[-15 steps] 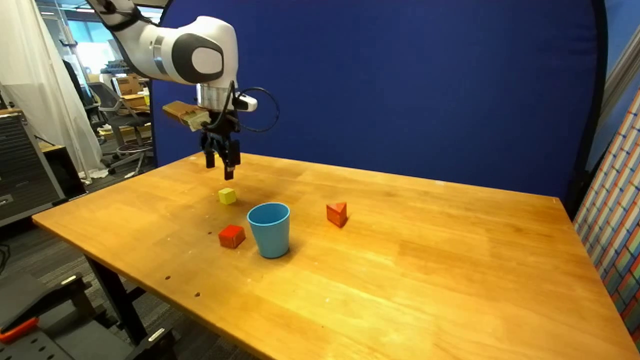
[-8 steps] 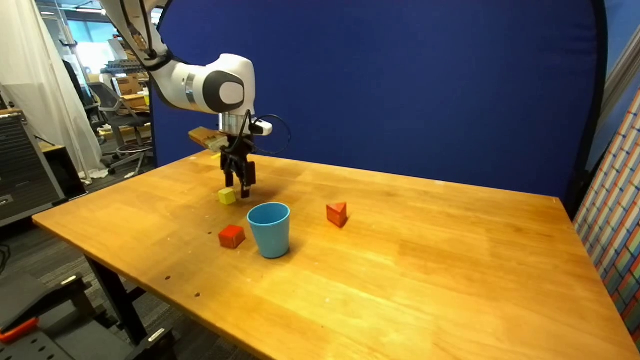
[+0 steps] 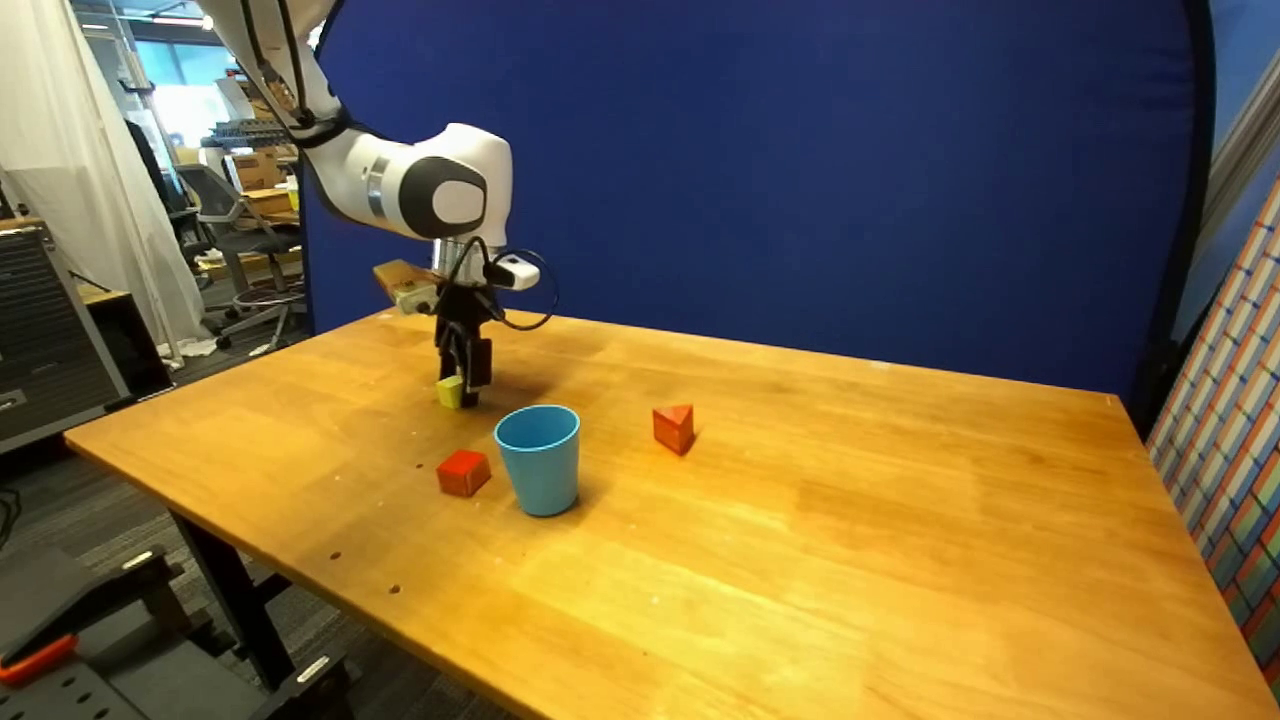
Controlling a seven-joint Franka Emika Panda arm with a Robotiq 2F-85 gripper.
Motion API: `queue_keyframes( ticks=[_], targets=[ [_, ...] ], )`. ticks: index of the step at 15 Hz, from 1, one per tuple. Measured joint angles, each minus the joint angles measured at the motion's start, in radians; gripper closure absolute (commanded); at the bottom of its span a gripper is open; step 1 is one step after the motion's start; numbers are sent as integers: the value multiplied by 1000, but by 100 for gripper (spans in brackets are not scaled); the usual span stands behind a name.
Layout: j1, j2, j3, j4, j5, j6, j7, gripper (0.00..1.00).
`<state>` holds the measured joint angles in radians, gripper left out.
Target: Put the yellow block in the cup
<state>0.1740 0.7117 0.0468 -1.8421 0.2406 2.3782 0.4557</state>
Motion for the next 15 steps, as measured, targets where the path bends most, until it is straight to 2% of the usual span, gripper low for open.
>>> queue_keyframes(
  ticks=[2, 8, 10, 15],
  targets=[
    [4, -13, 5, -25, 25, 6, 29, 32],
    [20, -62, -1, -84, 30, 43, 153, 80],
    [21, -75, -7, -100, 30, 46, 174, 91],
    [-1, -117, -15, -135, 33, 46, 182, 89]
  ],
)
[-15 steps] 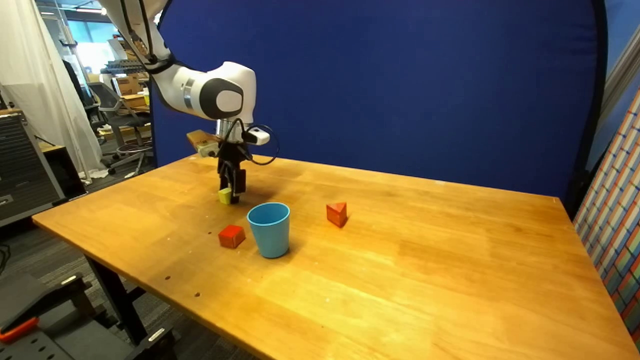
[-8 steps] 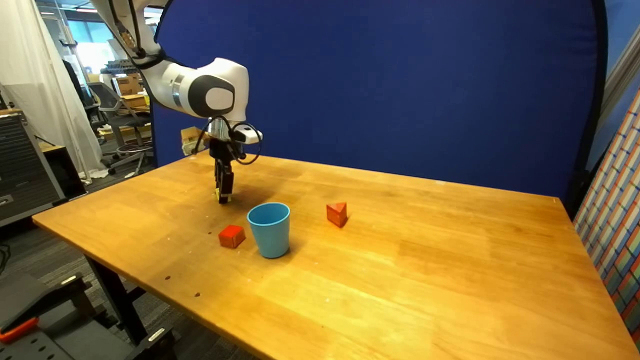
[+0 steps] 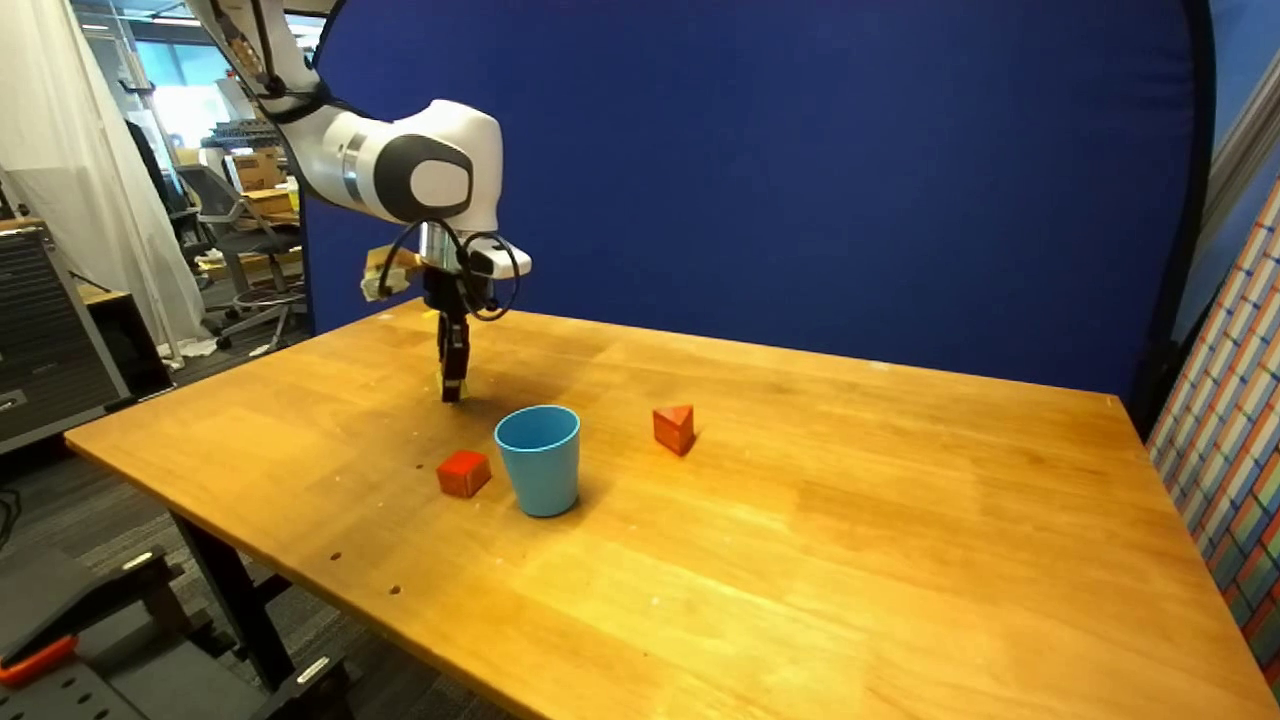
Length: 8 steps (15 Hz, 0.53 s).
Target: Put the yellow block in the cup
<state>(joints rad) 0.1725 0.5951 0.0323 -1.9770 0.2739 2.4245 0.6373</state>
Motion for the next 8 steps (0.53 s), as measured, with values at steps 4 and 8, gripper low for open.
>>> queue_keyframes(
  ticks=[4, 8],
  targets=[
    [-59, -128, -17, -88, 34, 3, -1, 89],
    [-106, -294, -43, -206, 78, 10, 4, 89]
  ],
)
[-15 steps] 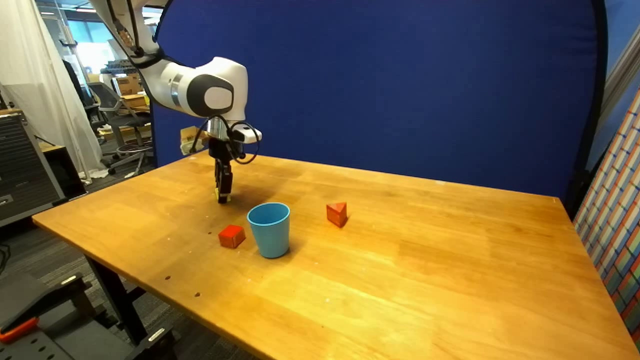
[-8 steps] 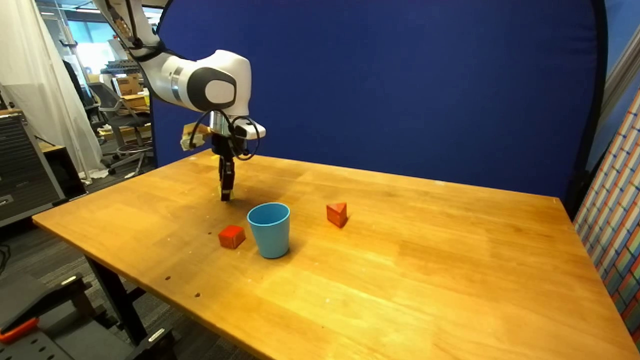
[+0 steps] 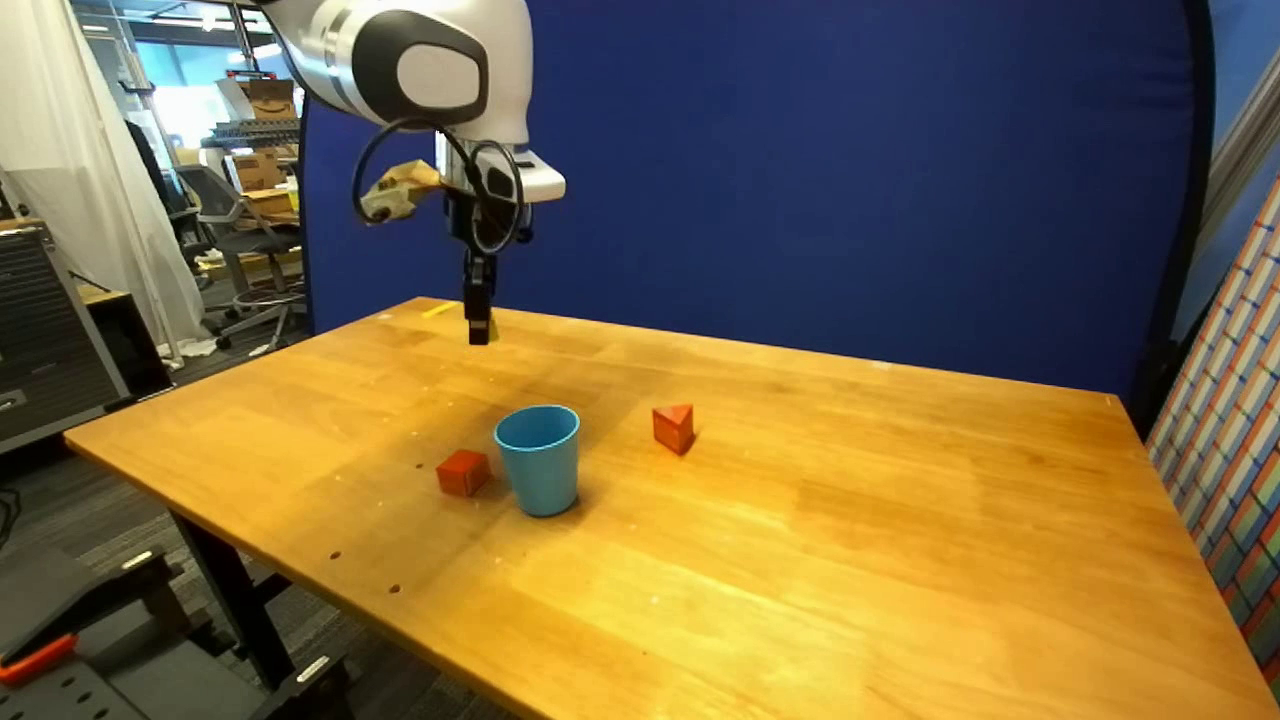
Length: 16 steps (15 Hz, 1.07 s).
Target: Put the yellow block in the cup
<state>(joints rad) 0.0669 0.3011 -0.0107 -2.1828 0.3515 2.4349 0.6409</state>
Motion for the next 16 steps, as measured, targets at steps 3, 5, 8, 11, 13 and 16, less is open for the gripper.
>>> queue_keyframes(
  ticks=[3, 5, 8, 11, 13, 16],
  targets=[
    [-28, -87, -14, -92, 47, 29, 17, 89],
    [-47, -127, -18, -156, 95, 58, 19, 89],
    [-71, -169, -25, -252, 158, 120, 37, 89],
    [-92, -196, -35, -338, 208, 206, 64, 89],
    [-105, -209, -46, -382, 237, 255, 77, 89],
    [-127, -226, -60, -429, 287, 309, 78, 89]
  ],
)
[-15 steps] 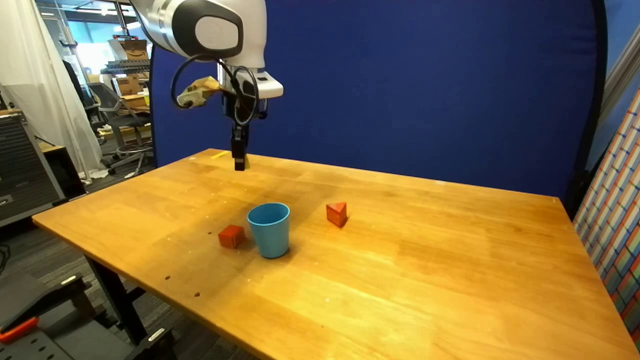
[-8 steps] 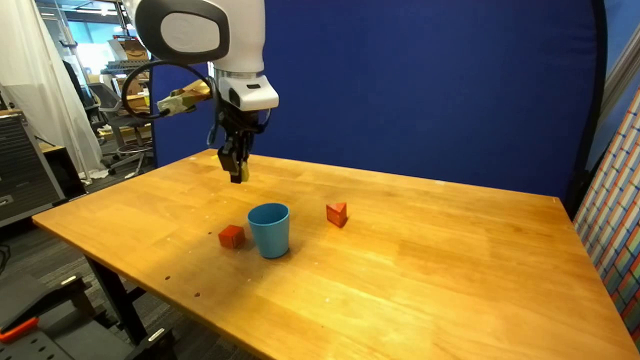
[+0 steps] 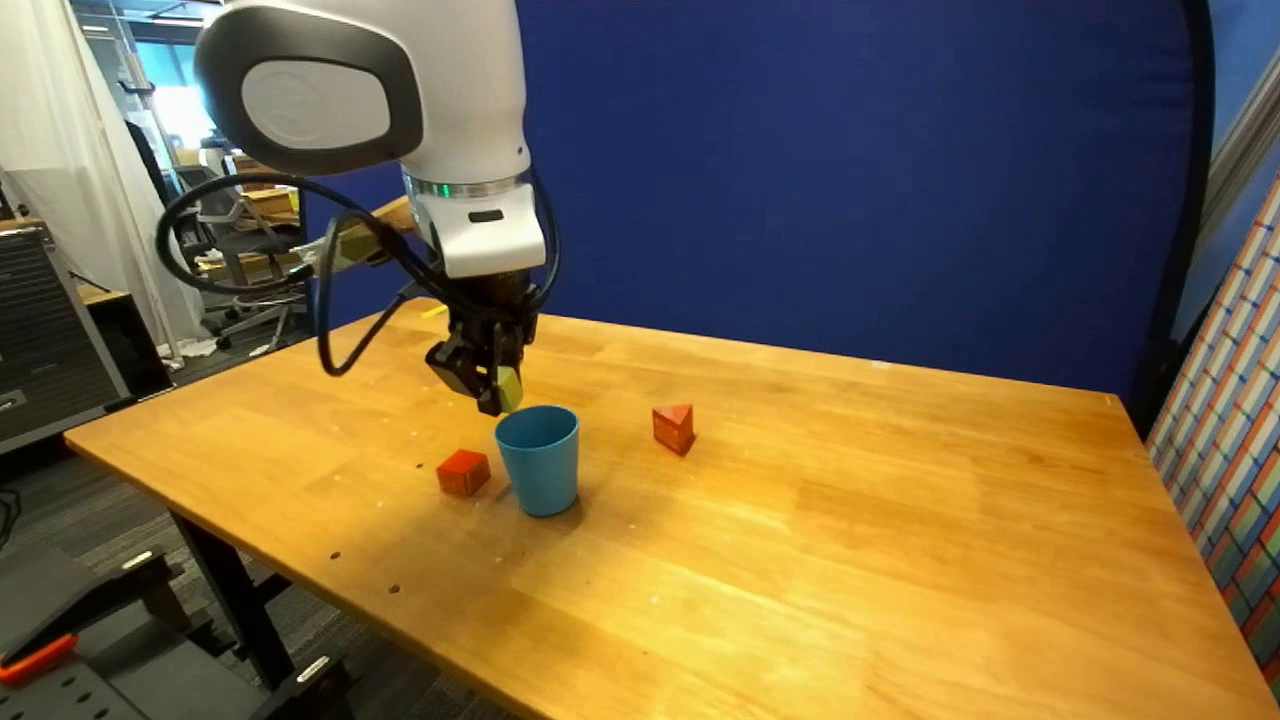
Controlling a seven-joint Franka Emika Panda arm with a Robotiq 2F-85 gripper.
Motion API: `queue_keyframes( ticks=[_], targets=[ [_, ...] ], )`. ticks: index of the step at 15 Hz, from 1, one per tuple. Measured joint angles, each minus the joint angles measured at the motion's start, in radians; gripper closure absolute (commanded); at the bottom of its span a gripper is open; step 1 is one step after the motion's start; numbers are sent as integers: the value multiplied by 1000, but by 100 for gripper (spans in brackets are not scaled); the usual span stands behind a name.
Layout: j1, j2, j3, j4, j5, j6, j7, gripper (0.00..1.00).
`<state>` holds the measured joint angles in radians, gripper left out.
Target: Put the yellow block in the cup
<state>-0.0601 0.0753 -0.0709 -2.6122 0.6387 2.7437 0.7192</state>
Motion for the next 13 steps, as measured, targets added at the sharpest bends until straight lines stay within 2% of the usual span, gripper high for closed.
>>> queue_keyframes(
  ticks=[3, 4, 5, 6, 7, 9, 10, 12, 13],
  targets=[
    [-21, -15, -16, -32, 28, 34, 0, 88],
    [-26, -20, -20, -40, 34, 41, 0, 41],
    [-31, -23, -22, -46, 47, 48, -1, 40],
    [-33, -26, -22, -50, 60, 53, -4, 34],
    [-33, -28, -21, -52, 73, 54, -10, 25],
    [-31, -34, -10, -50, 137, 38, -104, 9],
    [-30, -41, -2, -47, 168, 22, -166, 28],
    [-24, -58, 13, -42, 201, -1, -252, 12],
    [-23, -66, 17, -42, 204, -7, -266, 9]
  ],
)
